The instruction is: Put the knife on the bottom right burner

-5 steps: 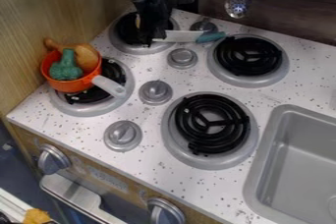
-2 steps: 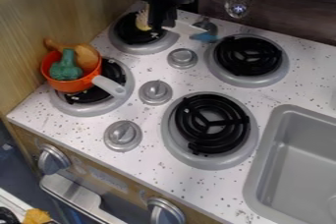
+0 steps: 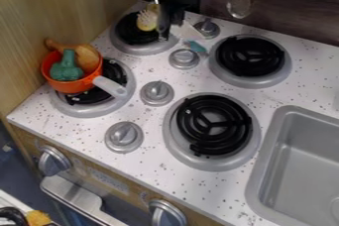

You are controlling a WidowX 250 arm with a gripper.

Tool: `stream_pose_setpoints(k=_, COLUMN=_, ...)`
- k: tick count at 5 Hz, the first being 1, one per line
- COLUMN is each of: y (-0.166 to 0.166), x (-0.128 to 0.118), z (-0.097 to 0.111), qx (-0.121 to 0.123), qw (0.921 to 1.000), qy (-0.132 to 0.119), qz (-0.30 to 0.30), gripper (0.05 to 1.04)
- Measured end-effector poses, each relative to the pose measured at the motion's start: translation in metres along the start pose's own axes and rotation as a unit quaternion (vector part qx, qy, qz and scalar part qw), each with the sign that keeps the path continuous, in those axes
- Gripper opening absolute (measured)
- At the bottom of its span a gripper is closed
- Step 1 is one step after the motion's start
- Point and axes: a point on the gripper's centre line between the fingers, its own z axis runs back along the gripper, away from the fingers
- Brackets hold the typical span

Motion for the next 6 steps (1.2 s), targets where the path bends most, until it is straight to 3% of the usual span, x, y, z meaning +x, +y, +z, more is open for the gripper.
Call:
stream_pose_setpoints(k=1, y=0.004, x=0.008, z=0.013, qx=0.018, qw=0.9997, qy=0.017, qz=0.000, gripper=0.055)
stream_pose_setpoints(k=2, y=0.007, x=0.018, z=0.022, qx=-0.004, qw=0.9993, qy=0.027, qz=0.024, gripper=0.054)
stream_pose_setpoints(k=3, y=0.006, x=0.026, z=0.025, qx=-0.066, qw=0.9948, qy=0.029, qz=0.072, gripper=0.054)
stream_pose_setpoints(k=4, y=-0.016, x=0.036, z=0.024, qx=-0.096, qw=0.9902, qy=0.046, qz=0.090, gripper=0.054)
stream_pose_setpoints(k=5, y=-0.040, x=0.043, z=0.028, qx=-0.101, qw=0.9843, qy=0.055, qz=0.134, gripper=0.054)
stream_pose_setpoints(k=6, y=-0.050, x=0.045, z=0.033, qx=-0.128, qw=0.9735, qy=0.064, qz=0.178, gripper=0.054)
